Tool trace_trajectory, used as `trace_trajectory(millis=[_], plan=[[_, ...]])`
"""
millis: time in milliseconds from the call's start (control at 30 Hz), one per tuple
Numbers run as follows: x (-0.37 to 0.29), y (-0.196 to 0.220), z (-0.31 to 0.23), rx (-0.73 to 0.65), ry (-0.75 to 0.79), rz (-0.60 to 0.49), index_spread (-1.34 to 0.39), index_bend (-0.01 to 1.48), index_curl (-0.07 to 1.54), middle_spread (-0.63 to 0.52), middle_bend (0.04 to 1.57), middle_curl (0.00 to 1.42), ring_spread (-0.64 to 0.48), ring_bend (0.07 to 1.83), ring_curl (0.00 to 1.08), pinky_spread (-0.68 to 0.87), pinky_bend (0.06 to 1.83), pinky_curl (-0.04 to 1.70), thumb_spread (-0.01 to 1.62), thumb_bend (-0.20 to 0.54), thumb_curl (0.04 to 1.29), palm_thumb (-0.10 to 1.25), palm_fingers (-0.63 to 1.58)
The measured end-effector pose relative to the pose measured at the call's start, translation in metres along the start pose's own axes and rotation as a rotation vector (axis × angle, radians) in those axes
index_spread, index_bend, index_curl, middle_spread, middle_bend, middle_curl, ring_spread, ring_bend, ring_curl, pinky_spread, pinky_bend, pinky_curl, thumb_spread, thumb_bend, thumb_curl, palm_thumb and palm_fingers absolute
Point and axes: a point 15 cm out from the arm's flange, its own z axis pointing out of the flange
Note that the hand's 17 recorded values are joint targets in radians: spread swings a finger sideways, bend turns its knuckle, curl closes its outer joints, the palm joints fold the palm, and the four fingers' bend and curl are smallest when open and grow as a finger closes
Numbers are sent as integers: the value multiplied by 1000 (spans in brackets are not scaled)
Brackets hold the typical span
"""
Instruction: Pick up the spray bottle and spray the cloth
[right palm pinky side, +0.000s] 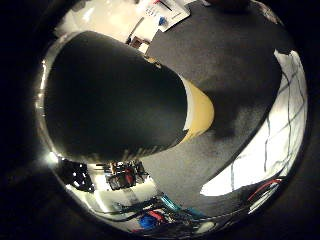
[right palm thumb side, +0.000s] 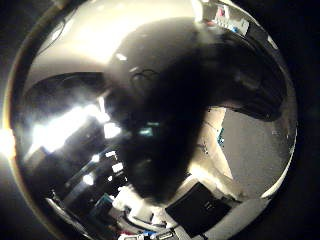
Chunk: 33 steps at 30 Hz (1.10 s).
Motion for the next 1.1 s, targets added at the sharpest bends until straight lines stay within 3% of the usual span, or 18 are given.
trace_trajectory(millis=[267, 733, 1100], plan=[[-4, -2, -19, 4, 11, -16, -281, 163, 348, 49, 192, 392, 97, 385, 300, 397, 312, 517, 1074, -22, 362, 686, 178], [-28, -2, -104, 47, 99, -67, -267, 168, 315, 58, 193, 356, 117, 349, 274, 398, 325, 401, 1075, -22, 357, 679, 209], [-54, 23, -175, 108, 118, -72, -256, 172, 320, 66, 196, 352, 129, 314, 264, 393, 322, 350, 1082, -22, 352, 674, 240]])
